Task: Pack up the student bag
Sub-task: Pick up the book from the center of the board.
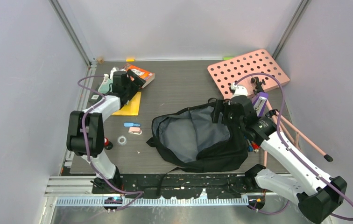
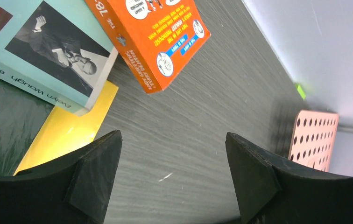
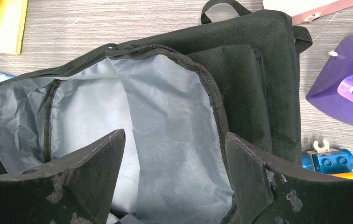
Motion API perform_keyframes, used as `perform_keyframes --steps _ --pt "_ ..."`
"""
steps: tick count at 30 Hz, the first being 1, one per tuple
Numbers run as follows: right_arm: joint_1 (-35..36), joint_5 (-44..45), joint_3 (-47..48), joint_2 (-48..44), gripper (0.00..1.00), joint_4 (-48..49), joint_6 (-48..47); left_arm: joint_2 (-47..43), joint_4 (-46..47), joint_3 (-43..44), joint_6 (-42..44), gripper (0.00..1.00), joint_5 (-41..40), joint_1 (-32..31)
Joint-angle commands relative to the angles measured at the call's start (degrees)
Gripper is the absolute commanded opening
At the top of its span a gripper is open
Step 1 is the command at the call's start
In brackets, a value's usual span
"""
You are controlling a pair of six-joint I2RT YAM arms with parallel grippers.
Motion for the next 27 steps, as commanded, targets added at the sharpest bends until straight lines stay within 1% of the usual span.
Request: perform_keyframes --steps 1,6,9,19,27 --pt "-0.2 -0.2 -0.1 0.9 0.84 2.9 -2.0 3.5 9.6 -0.3 -6.7 0.84 -6.3 -0.8" --pt "-0.2 -0.6 0.2 1.9 0.84 3.6 -2.3 8.5 10.7 2.7 -7.5 0.83 -5.9 -1.6" --pt "-0.3 -0.8 0.3 2.4 0.84 3.9 -2.4 10.5 12.6 3.0 -8.3 0.79 -5.8 -1.6" --pt "-0.2 -1.9 0.2 3.4 0.84 4.3 -2.3 14.9 17.0 4.2 -9.9 0.7 -6.4 -1.7" --pt "-0.3 -3.0 0.1 4.6 0.84 4.6 -2.2 16.9 20.7 5.0 -12.3 0.69 -6.6 -1.7"
